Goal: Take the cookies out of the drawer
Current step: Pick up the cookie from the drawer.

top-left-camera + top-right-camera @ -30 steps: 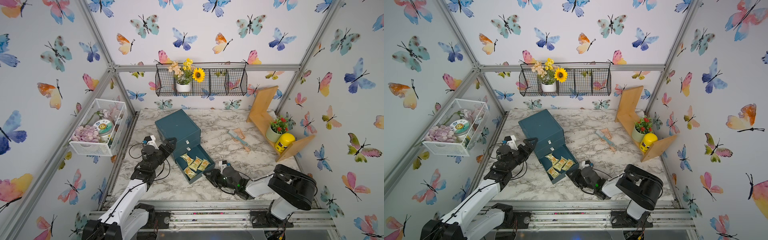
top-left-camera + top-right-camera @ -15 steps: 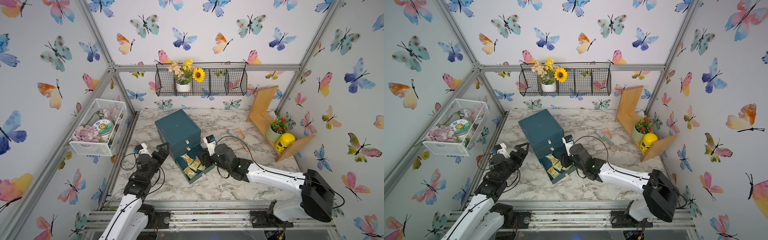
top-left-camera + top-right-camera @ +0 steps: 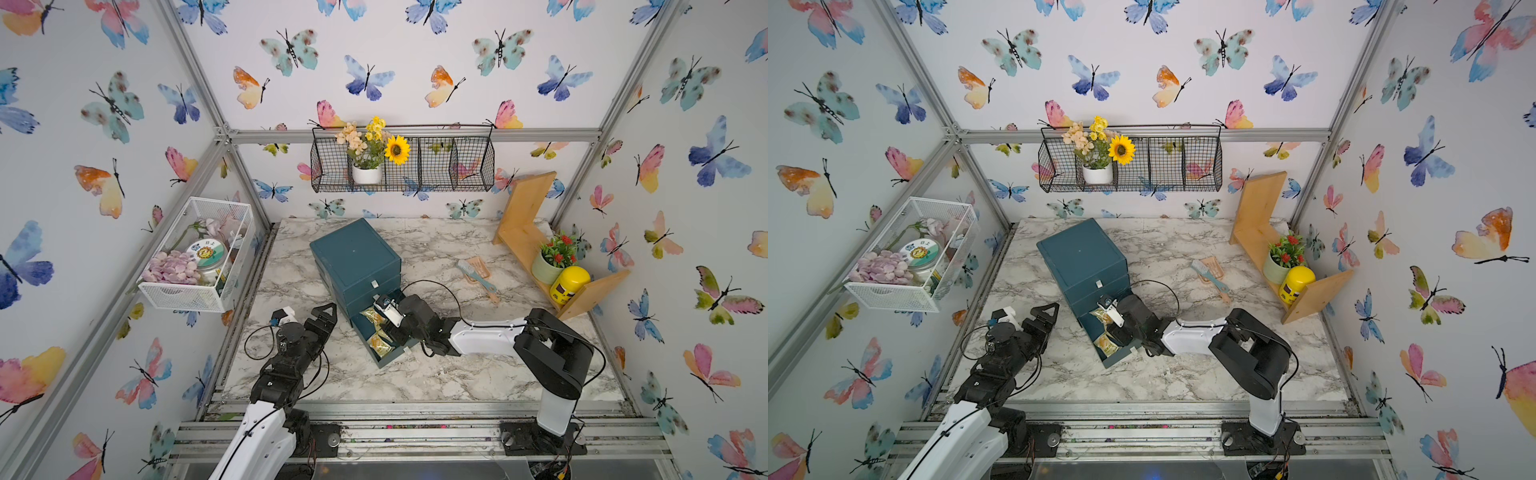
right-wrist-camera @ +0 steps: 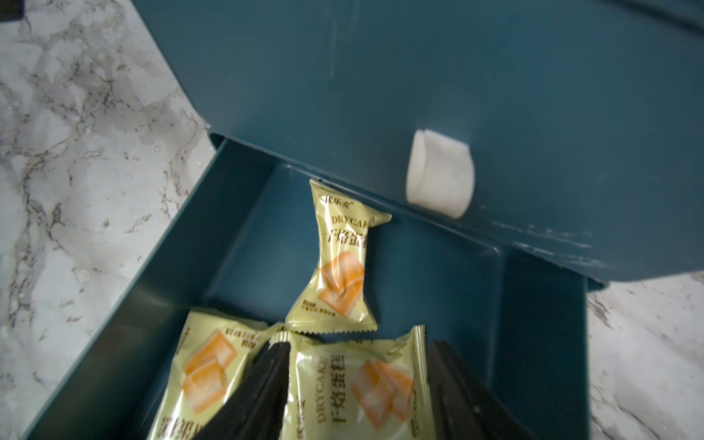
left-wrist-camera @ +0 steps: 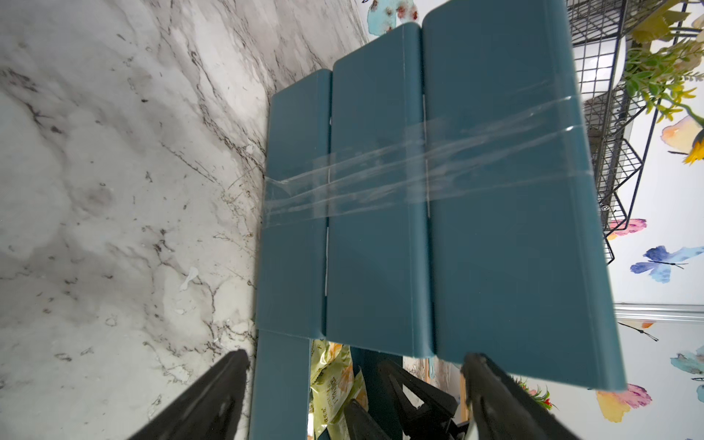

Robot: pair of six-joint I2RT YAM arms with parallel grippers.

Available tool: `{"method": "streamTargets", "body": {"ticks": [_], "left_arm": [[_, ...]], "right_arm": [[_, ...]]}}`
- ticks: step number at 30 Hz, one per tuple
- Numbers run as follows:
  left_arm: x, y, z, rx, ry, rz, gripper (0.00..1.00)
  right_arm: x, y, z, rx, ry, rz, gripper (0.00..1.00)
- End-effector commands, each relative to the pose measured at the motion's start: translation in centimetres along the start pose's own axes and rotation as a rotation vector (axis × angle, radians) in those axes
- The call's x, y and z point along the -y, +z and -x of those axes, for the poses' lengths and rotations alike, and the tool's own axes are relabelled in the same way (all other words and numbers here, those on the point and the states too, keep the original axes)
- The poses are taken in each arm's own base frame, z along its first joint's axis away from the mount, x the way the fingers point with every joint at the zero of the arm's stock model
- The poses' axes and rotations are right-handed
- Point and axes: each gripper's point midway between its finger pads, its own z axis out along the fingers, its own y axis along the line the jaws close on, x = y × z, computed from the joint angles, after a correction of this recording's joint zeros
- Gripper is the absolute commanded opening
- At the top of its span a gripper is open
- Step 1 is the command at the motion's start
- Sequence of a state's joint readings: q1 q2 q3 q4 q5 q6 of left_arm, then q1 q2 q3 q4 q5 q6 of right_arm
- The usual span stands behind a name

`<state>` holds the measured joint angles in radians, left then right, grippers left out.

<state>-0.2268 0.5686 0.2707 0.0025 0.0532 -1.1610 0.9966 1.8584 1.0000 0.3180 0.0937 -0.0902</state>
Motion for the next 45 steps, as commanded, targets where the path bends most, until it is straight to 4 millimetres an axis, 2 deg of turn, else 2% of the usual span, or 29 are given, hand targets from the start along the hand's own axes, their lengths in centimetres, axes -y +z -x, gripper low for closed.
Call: {"method": "streamTargets", "body": {"ticks": [1, 25, 35, 40, 45], "left_arm": [[-0.1, 0.0, 0.0, 0.01, -0.007, -0.009, 0.92], [-1.3, 0.5, -0.9, -0.018, -0.036, -0.002, 0.92], [-1.5, 0.6, -1.0, -0.021, -0.037, 0.003, 0.91], [-1.5, 0.6, -1.0, -0.021, -0.037, 0.003, 0.9], [-1.5, 0.5, -1.0, -0.02, -0.038, 0.0, 0.9]], "right_arm": [[-0.2, 0.7, 2.1, 0.08, 0.014, -0.002, 0.62], [-0.5, 4.4, 1.1, 0.074, 0.101, -0.009, 0.62], [-0.3, 6.0, -0.5, 0.023, 0.1, -0.035, 0.61], [-0.4, 6.3, -0.8, 0.012, 0.099, -0.04, 0.56], [-0.6, 5.9, -0.3, 0.025, 0.101, -0.03, 0.44]]}}
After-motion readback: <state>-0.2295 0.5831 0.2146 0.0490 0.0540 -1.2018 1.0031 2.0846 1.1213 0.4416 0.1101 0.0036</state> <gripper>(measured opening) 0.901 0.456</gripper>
